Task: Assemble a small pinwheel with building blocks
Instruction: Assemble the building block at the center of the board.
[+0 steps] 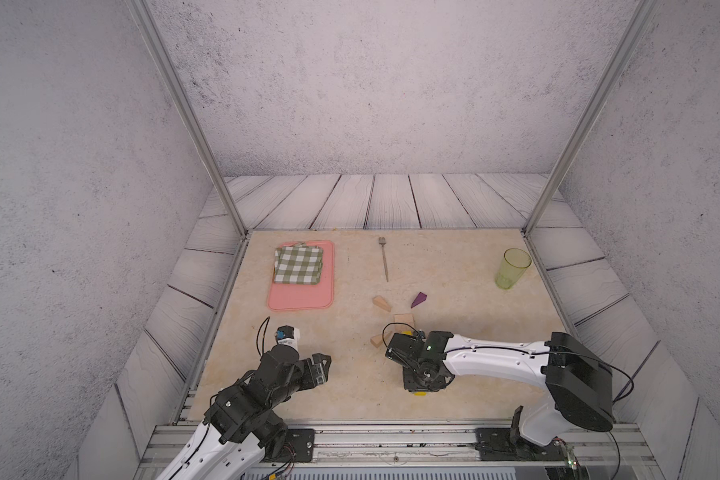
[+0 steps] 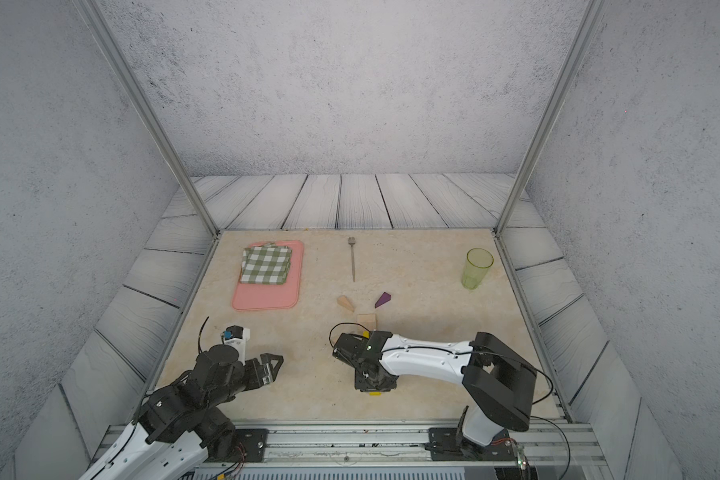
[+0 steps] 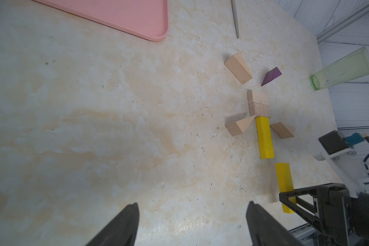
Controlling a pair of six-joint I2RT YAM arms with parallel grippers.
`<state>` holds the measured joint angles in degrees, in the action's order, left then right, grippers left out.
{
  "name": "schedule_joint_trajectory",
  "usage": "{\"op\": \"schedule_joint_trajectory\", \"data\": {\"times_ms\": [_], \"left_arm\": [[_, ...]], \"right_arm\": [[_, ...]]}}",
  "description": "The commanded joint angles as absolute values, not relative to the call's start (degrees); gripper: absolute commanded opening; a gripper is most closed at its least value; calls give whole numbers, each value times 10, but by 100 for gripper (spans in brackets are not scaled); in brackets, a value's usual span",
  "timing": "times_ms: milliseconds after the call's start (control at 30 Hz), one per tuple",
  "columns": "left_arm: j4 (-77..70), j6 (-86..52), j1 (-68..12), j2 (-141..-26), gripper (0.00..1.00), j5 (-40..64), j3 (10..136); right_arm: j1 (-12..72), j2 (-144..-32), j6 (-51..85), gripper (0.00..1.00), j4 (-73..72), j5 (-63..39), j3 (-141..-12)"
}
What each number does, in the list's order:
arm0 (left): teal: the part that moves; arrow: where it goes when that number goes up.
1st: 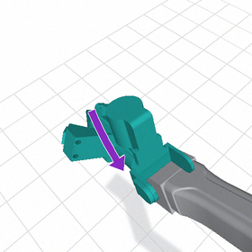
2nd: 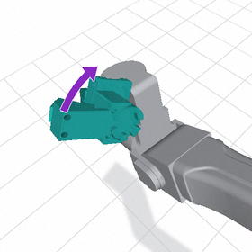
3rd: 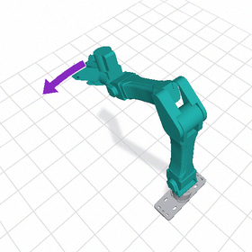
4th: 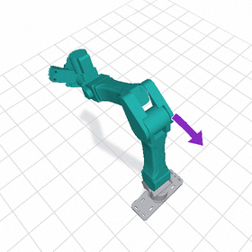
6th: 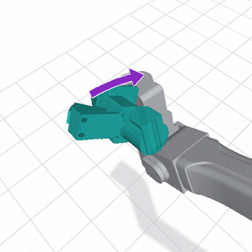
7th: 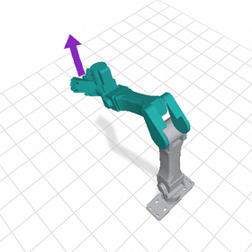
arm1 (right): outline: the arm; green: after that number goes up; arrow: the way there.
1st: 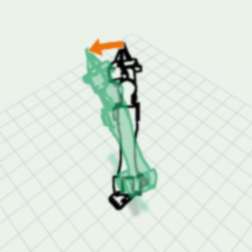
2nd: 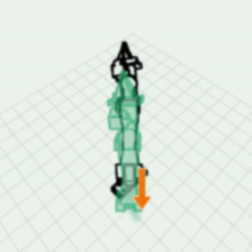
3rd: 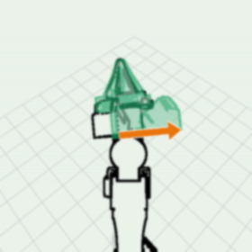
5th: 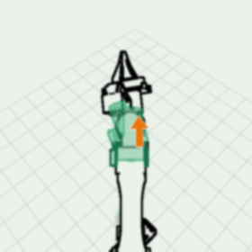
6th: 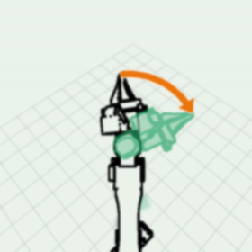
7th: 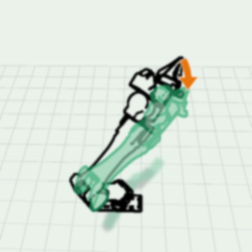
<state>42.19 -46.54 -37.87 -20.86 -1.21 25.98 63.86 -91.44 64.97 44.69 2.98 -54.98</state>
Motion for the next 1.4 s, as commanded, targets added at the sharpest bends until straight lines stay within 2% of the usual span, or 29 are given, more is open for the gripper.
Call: {"op": "schedule_joint_trajectory", "data": {"times_ms": [0, 200, 300, 467, 600, 833, 1100, 1367], "left_arm": [[419, -463, -375, -203, 85, -15, 255], [419, -464, -375, -203, 85, -17, 254], [419, -464, -375, -204, 85, -17, 252], [419, -465, -375, -204, 85, -17, 252], [421, -467, -375, -202, 85, -17, 252], [423, -468, -375, -201, 85, -19, 253], [424, -470, -375, -201, 85, -22, 253], [426, -472, -375, -201, 85, -22, 254]], "right_arm": [[640, -937, 656, 27, 435, 3, -542], [640, -955, 651, 28, 424, -8, -544], [639, -967, 645, 31, 423, -13, -551], [638, -976, 637, 49, 432, -9, -565], [631, -963, 630, 53, 445, 8, -574], [612, -968, 613, 49, 435, 4, -569], [606, -981, 598, 34, 429, 3, -574], [602, -983, 600, 31, 426, 7, -573]]}}
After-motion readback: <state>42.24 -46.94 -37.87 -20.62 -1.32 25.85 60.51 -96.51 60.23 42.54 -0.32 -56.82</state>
